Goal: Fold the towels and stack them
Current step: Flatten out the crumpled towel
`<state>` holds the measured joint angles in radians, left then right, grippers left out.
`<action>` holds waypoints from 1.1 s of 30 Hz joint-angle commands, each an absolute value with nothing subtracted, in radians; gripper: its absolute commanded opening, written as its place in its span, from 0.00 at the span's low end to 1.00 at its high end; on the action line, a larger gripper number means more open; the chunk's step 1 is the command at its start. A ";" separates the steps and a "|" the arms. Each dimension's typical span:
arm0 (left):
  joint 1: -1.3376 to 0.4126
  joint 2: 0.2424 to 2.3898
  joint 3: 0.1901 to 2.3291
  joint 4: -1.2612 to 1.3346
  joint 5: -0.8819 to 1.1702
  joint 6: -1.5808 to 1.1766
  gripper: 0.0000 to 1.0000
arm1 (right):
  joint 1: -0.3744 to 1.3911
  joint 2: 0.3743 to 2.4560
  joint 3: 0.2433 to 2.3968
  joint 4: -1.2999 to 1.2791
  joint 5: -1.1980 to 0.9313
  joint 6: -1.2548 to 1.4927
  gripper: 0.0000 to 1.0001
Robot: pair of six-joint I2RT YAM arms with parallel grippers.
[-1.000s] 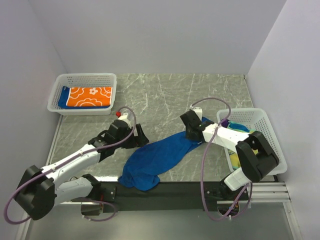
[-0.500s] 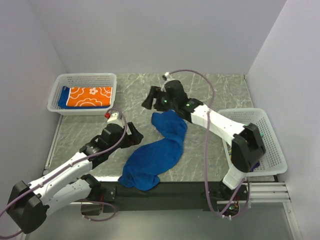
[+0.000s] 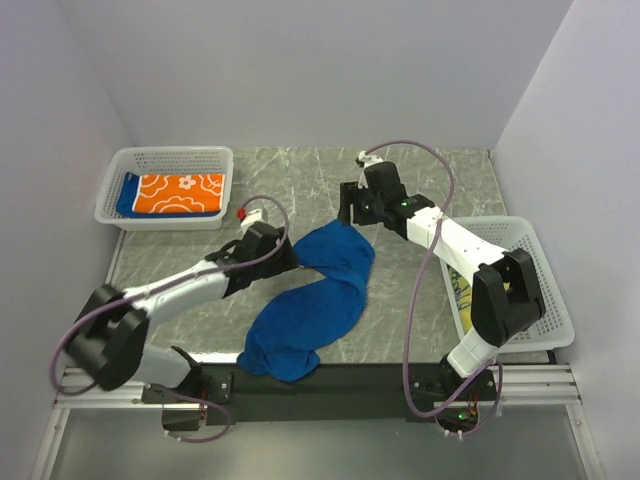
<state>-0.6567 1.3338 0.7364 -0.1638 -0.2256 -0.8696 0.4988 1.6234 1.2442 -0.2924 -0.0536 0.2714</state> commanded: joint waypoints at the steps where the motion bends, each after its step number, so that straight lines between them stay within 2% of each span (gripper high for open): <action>1: -0.649 1.457 0.819 -0.115 -0.250 -0.934 0.77 | 0.480 1.594 1.218 -0.295 -0.023 0.169 0.73; 3: -0.638 1.498 0.845 -0.095 -0.256 -0.959 0.69 | 0.476 1.597 1.212 -0.279 -0.031 0.164 0.73; 10: -0.611 1.653 0.891 -0.048 -0.256 -0.994 0.60 | 0.474 1.637 1.210 -0.249 -0.041 0.137 0.73; 16: -0.572 1.710 0.868 0.035 -0.238 -1.015 0.53 | 0.471 1.655 1.206 -0.233 -0.049 0.129 0.72; 19: -0.569 1.732 0.882 0.040 -0.215 -1.005 0.47 | 0.471 1.661 1.203 -0.227 -0.046 0.127 0.72; 29: -0.577 1.715 0.850 -0.038 -0.144 -1.000 0.47 | 0.445 1.726 1.255 -0.216 -0.051 0.106 0.71; 33: -0.583 1.738 0.870 -0.084 -0.155 -0.982 0.44 | 0.434 1.769 1.284 -0.216 -0.060 0.081 0.71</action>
